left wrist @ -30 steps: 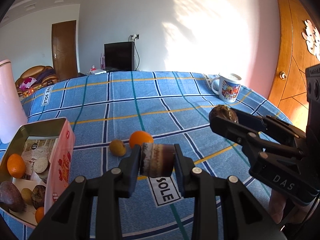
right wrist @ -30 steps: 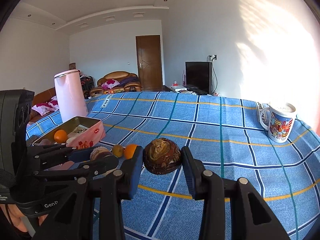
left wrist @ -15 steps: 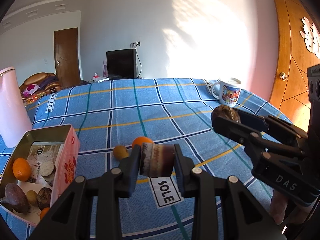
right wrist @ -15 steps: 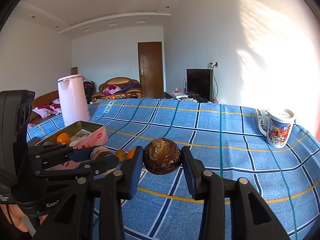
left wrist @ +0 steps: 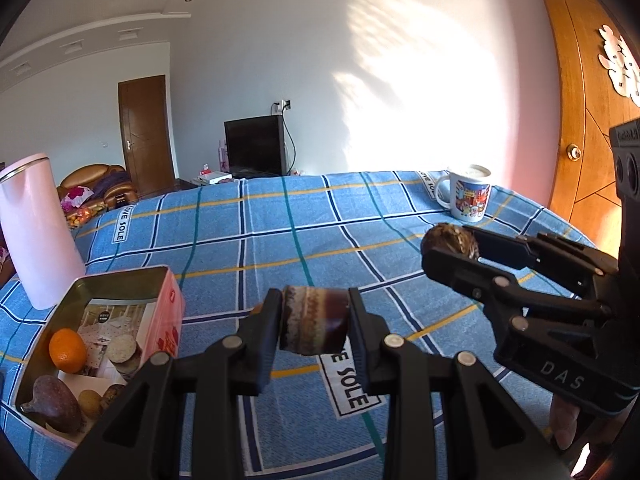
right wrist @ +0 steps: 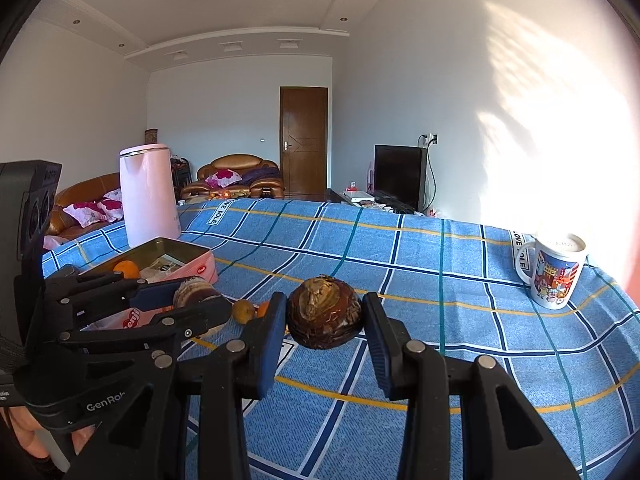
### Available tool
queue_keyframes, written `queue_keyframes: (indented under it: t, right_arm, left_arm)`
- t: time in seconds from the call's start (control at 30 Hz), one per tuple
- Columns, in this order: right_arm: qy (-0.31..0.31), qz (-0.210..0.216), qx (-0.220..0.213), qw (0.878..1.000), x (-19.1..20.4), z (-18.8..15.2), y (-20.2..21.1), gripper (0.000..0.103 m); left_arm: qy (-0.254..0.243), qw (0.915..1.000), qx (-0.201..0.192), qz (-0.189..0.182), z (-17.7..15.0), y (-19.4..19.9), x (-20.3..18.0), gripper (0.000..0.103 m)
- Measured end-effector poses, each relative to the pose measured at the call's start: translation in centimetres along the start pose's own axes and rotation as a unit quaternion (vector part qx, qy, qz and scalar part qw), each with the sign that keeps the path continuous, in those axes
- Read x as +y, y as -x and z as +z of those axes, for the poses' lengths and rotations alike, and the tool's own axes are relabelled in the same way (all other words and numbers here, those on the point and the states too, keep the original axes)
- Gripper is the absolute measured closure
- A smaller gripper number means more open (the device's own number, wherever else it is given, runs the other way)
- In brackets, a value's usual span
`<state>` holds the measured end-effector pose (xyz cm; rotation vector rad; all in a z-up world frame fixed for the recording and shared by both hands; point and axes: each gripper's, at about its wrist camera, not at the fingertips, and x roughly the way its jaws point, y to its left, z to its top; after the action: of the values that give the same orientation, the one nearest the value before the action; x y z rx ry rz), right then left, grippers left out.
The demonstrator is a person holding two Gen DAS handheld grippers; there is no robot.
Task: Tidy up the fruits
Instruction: 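Carry the biscuit stack with the left tool over the tin while the right tool brings the mangosteen, then release the biscuit stack into the tin with the left tool while the right tool drops the mangosteen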
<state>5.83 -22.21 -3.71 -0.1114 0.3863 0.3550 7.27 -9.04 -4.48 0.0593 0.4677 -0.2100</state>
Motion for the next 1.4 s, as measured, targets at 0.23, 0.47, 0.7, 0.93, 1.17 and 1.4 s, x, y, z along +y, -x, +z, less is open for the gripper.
queue_keyframes:
  t: [0.23, 0.47, 0.7, 0.93, 1.17, 1.4]
  right_arm:
    - [0.014, 0.044, 0.011, 0.999, 3.1, 2.6, -1.4, 0.062]
    - [0.048, 0.102, 0.018, 0.993, 9.1, 5.0, -4.0, 0.062]
    - [0.079, 0.144, 0.043, 0.985, 14.5, 4.7, -7.0, 0.062]
    - [0.103, 0.158, 0.082, 0.979, 17.2, 3.3, -9.3, 0.062]
    - [0.112, 0.160, 0.108, 0.975, 18.0, 2.6, -10.7, 0.062]
    - [0.094, 0.158, 0.099, 0.978, 16.8, 2.7, -9.8, 0.048]
  left_arm:
    - [0.045, 0.9985, 0.002, 0.031, 0.5, 1.1, 5.8, 0.070]
    - [0.100, 0.9920, 0.022, 0.073, 0.0, 1.4, 13.0, 0.070]
    - [0.130, 0.9863, 0.050, 0.088, -1.0, 0.9, 17.2, 0.070]
    - [0.143, 0.9830, 0.072, 0.090, -2.0, 0.3, 18.9, 0.070]
    - [0.147, 0.9814, 0.082, 0.092, -2.4, -0.1, 19.1, 0.068]
    - [0.159, 0.9793, 0.066, 0.107, -2.2, 1.1, 19.5, 0.037]
